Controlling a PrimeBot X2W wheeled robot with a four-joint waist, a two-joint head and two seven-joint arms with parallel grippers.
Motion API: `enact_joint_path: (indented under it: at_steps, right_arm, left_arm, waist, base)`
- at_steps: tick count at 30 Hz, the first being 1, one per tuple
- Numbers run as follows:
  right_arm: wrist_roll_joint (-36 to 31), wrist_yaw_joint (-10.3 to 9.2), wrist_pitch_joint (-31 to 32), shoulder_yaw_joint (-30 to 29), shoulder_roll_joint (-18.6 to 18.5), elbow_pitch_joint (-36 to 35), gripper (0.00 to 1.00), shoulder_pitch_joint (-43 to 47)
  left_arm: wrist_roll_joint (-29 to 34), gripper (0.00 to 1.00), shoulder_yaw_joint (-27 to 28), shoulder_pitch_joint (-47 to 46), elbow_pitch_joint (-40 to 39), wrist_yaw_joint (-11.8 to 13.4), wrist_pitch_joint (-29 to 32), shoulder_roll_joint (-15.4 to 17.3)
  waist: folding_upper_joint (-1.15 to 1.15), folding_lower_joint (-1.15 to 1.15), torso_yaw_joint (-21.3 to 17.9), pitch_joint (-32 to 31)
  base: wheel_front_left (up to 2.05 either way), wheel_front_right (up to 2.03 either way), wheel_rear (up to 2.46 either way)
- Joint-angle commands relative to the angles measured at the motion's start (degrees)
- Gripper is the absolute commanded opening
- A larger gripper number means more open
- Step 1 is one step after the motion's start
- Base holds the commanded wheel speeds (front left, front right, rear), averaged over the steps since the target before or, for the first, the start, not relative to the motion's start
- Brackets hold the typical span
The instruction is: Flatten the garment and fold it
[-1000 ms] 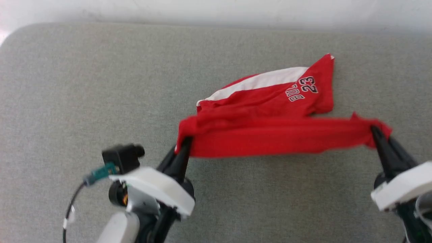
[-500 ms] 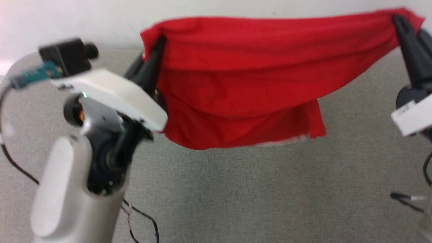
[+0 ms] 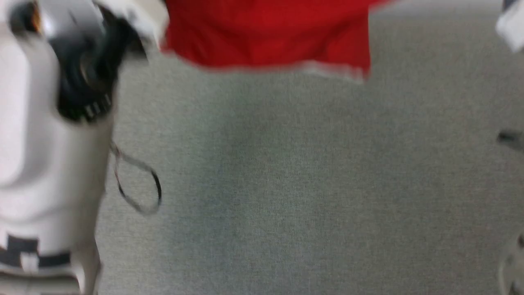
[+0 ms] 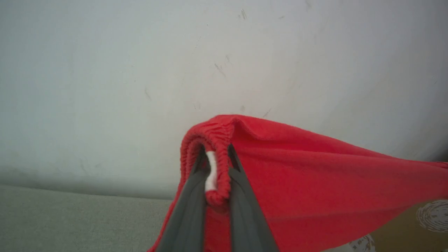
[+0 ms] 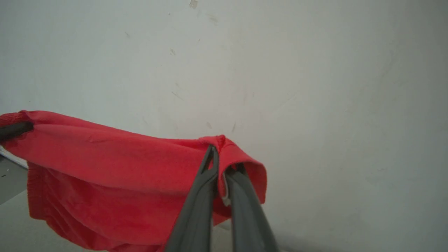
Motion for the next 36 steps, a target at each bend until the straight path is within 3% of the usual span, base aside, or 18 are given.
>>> enact_joint_path:
  at_steps: [1,7,13,19,21,24,27,31,36]
  right_arm:
    - [-1.2,-0.05,-1.8,0.8,-1.2,2.9,0.00,-5.5]
    - [-4.8,-0.05,-8.2,3.3,-3.4,15.3,0.00,-20.2]
    - [-7.2,-0.05,-15.3,4.3,-4.3,25.2,0.00,-27.7]
    - [-6.1,-0.05,-19.8,6.4,-5.2,29.3,0.00,-27.5]
    - [-4.5,-0.05,-20.8,7.7,-5.8,29.1,0.00,-25.6]
    - [-1.5,-0.05,-21.7,9.3,-7.2,26.3,0.00,-21.5]
    - [1.8,-0.05,-21.5,10.0,-9.0,21.2,0.00,-15.4]
    - [5.3,-0.05,-20.1,8.2,-10.6,12.4,0.00,-5.0]
    - [7.3,-0.05,-17.9,1.9,-9.0,3.0,0.00,10.6]
  left_arm:
    - [1.7,0.00,0.0,-5.7,2.3,-0.8,-1.6,0.4]
    - [5.1,0.00,-0.5,-20.3,11.8,-4.3,-8.7,-0.7]
    - [3.6,0.00,0.4,-26.6,18.6,-9.9,-17.3,-3.5]
    - [2.0,0.00,-0.5,-26.0,23.7,-16.3,-22.5,-4.4]
    - [2.0,0.00,-1.9,-24.3,24.7,-19.4,-23.3,-4.0]
    - [0.7,0.00,-2.5,-21.2,25.3,-21.6,-24.1,-4.6]
    - [0.6,0.00,-3.9,-16.9,24.5,-22.1,-24.0,-4.8]
    - [0.3,0.00,-5.6,-8.6,20.8,-20.8,-22.5,-4.8]
    - [-1.7,0.00,-5.9,4.5,12.5,-17.5,-21.5,-5.0]
  waist:
    - [0.00,-0.01,-1.6,8.6]
    - [0.00,-0.01,-2.4,16.6]
    - [0.00,-0.01,-2.8,23.2]
    - [0.00,-0.01,-2.5,27.4]
    - [0.00,-0.01,-2.3,27.5]
    - [0.00,-0.01,-1.9,27.4]
    - [0.00,-0.01,-1.4,26.1]
    - [0.00,-0.01,-1.2,23.4]
    - [0.00,-0.01,-0.8,19.4]
  base:
    - [0.00,0.00,0.00]
    - [0.00,0.00,0.00]
    - [0.00,0.00,0.00]
    - [0.00,0.00,0.00]
    - [0.00,0.00,0.00]
    - [0.00,0.00,0.00]
    - [0.00,0.00,0.00]
    - [0.00,0.00,0.00]
    - [0.00,0.00,0.00]
